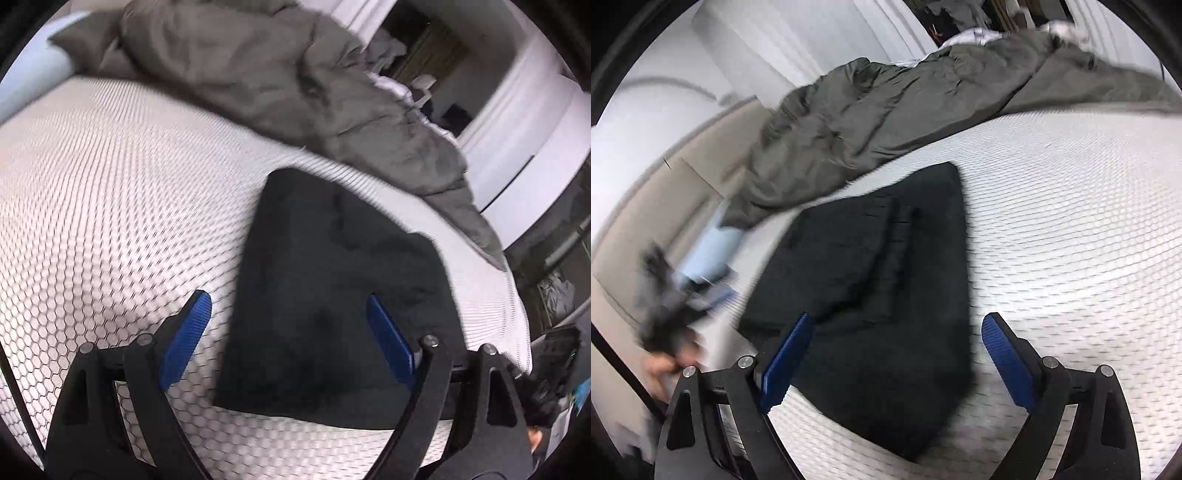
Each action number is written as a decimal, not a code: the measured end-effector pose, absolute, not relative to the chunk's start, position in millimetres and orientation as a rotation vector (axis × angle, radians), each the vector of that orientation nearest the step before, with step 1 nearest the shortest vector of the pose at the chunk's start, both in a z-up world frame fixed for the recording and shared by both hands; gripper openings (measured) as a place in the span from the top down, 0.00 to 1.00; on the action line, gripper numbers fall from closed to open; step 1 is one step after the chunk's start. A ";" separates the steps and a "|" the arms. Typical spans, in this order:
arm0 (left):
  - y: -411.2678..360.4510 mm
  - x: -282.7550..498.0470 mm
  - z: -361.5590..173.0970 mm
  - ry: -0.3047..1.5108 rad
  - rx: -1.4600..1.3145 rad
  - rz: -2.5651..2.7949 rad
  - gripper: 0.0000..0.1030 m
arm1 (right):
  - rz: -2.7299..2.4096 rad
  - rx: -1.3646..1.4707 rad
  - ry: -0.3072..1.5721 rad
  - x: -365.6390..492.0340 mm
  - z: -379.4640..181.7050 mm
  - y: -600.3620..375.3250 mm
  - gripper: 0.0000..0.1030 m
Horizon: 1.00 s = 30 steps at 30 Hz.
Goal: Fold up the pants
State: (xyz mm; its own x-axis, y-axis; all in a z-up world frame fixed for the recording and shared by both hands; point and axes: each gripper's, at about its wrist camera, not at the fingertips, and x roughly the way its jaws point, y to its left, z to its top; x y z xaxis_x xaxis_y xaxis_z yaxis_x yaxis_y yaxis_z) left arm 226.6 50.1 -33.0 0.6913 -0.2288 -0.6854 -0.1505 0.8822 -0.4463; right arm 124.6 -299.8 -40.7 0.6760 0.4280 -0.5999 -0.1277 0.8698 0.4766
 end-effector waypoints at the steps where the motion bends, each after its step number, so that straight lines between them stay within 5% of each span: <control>1: 53.6 227.5 -41.4 0.833 -0.502 -0.036 0.19 | 0.345 0.452 0.769 128.0 -40.7 -297.8 0.17; 12: 43.1 235.9 -93.9 0.896 -0.438 -0.059 0.17 | 0.351 0.550 0.945 195.7 -72.8 -270.7 0.17; 14: 46.2 241.6 -99.1 0.898 -0.451 -0.061 0.17 | 0.365 0.530 0.941 202.4 -66.9 -264.6 0.42; 16: 46.1 239.8 -99.8 0.895 -0.443 -0.064 0.17 | 0.316 0.462 0.946 206.2 -63.0 -254.9 0.53; 21: 41.7 223.2 -83.1 0.893 -0.438 -0.072 0.16 | 0.324 0.439 0.967 216.7 -72.6 -250.6 0.55; 26: 40.4 222.3 -76.8 0.896 -0.444 -0.067 0.16 | 0.354 0.466 0.925 210.2 -67.8 -249.6 0.82; 30: 48.3 213.8 -61.2 0.886 -0.476 -0.057 0.16 | 0.433 0.495 0.827 190.0 -32.3 -243.5 0.85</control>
State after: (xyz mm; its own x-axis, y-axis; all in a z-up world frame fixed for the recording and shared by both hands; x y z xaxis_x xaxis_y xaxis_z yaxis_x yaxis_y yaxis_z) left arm 213.8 48.3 -61.2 0.6378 -0.2415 -0.7313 -0.1462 0.8943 -0.4229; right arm 190.0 -243.5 -32.3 0.6034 0.5430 -0.5840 -0.1704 0.8032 0.5708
